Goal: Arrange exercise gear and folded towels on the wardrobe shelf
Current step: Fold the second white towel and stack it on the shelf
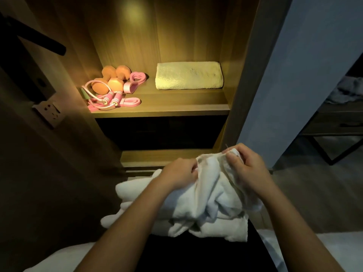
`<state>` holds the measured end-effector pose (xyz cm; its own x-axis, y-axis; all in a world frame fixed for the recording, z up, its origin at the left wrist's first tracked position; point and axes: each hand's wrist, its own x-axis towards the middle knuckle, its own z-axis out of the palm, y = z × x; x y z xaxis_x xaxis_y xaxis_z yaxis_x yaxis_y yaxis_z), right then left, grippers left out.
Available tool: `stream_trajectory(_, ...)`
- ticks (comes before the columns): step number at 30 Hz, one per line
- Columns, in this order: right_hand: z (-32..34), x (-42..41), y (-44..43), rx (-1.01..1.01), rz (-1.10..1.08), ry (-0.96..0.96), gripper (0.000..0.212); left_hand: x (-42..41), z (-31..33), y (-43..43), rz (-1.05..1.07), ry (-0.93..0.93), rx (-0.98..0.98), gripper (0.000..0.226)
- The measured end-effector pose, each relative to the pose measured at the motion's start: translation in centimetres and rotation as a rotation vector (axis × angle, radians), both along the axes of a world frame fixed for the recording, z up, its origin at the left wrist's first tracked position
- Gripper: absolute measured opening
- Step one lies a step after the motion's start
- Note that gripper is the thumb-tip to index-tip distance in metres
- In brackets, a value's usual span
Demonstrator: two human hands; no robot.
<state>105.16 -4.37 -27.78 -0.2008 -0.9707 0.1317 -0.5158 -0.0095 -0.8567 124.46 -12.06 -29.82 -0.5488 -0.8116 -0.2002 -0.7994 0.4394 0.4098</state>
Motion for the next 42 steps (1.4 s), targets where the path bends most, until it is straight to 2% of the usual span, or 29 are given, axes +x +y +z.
stream_trajectory(2, 0.6, 0.0, 0.6, -0.035, 0.013, -0.011, 0.015, -0.7, -1.9, 0.1, 0.078, 0.065, 0.113, 0.014)
stream_trajectory(4, 1.0, 0.6, 0.8, -0.049, 0.121, 0.035, 0.017, -0.8, -2.4, -0.2, 0.145, 0.137, 0.160, 0.015)
stream_trajectory(7, 0.0, 2.3, 0.3, 0.055, 0.331, 0.240, 0.010, 0.6, -1.9, -0.6, 0.182, 0.256, 0.256, 0.012)
stream_trajectory(10, -2.2, 3.6, -0.5, 0.141, 0.364, 0.402, 0.013, 3.8, -1.3, -0.4, 0.256, 0.416, 0.353, 0.003)
stream_trajectory(11, -2.7, 3.8, -0.7, 0.158, 0.351, 0.418, 0.015, 4.9, -1.1, -0.2, 0.279, 0.453, 0.364, 0.008)
stream_trajectory(12, -3.2, 3.9, -0.8, 0.170, 0.334, 0.420, 0.015, 6.0, -0.9, 0.0, 0.288, 0.481, 0.333, 0.012)
stream_trajectory(14, -3.7, 3.8, -1.1, 0.168, 0.310, 0.418, 0.014, 7.7, -0.3, 0.7, 0.287, 0.498, 0.099, 0.014)
stream_trajectory(16, -3.7, 3.8, -1.3, 0.173, 0.311, 0.417, 0.015, 8.9, 0.2, 1.8, 0.266, 0.446, -0.177, 0.012)
stream_trajectory(17, -3.7, 3.8, -1.3, 0.181, 0.315, 0.415, 0.016, 9.2, 0.4, 2.4, 0.258, 0.405, -0.226, 0.010)
stream_trajectory(20, -3.3, 3.9, -1.5, 0.172, 0.318, 0.397, 0.013, 9.1, 0.4, 4.1, 0.250, 0.256, -0.108, 0.011)
stream_trajectory(22, -2.9, 3.9, -1.6, 0.131, 0.331, 0.348, 0.009, 8.8, 0.0, 4.7, 0.225, 0.158, -0.051, 0.025)
stream_trajectory(24, -2.5, 4.0, -1.7, 0.101, 0.401, 0.308, 0.023, 8.2, -0.5, 4.7, 0.202, 0.150, 0.010, 0.032)
stream_trajectory(27, -2.5, 4.0, -2.1, 0.165, 0.549, 0.329, 0.041, 7.3, -1.1, 4.5, 0.190, 0.198, 0.114, 0.030)
stream_trajectory(29, -2.4, 4.0, -2.8, 0.242, 0.640, 0.327, 0.040, 7.0, -1.7, 4.4, 0.202, 0.218, 0.137, 0.032)
stream_trajectory(31, -2.1, 4.0, -3.7, 0.317, 0.716, 0.264, 0.028, 7.0, -2.1, 4.9, 0.247, 0.228, 0.047, 0.030)
stream_trajectory(33, -1.7, 4.1, -4.5, 0.359, 0.766, 0.244, 0.028, 7.2, -2.3, 5.7, 0.291, 0.254, -0.193, 0.021)
stream_trajectory(35, -1.8, 4.2, -5.1, 0.387, 0.777, 0.265, 0.018, 7.4, -2.2, 6.7, 0.290, 0.250, -0.330, 0.025)
stream_trajectory(37, -2.4, 4.3, -5.4, 0.393, 0.769, 0.277, 0.011, 7.9, -2.3, 7.6, 0.242, 0.290, -0.248, 0.021)
stream_trajectory(39, -2.8, 4.2, -5.3, 0.392, 0.759, 0.273, 0.014, 8.7, -2.0, 8.0, 0.216, 0.391, -0.002, 0.014)
stream_trajectory(40, -3.0, 4.0, -5.2, 0.388, 0.755, 0.254, 0.015, 9.1, -1.9, 8.0, 0.244, 0.441, 0.103, 0.017)
stream_trajectory(42, -3.3, 3.6, -4.7, 0.380, 0.738, 0.187, 0.017, 9.9, -1.6, 7.7, 0.359, 0.409, 0.207, 0.029)
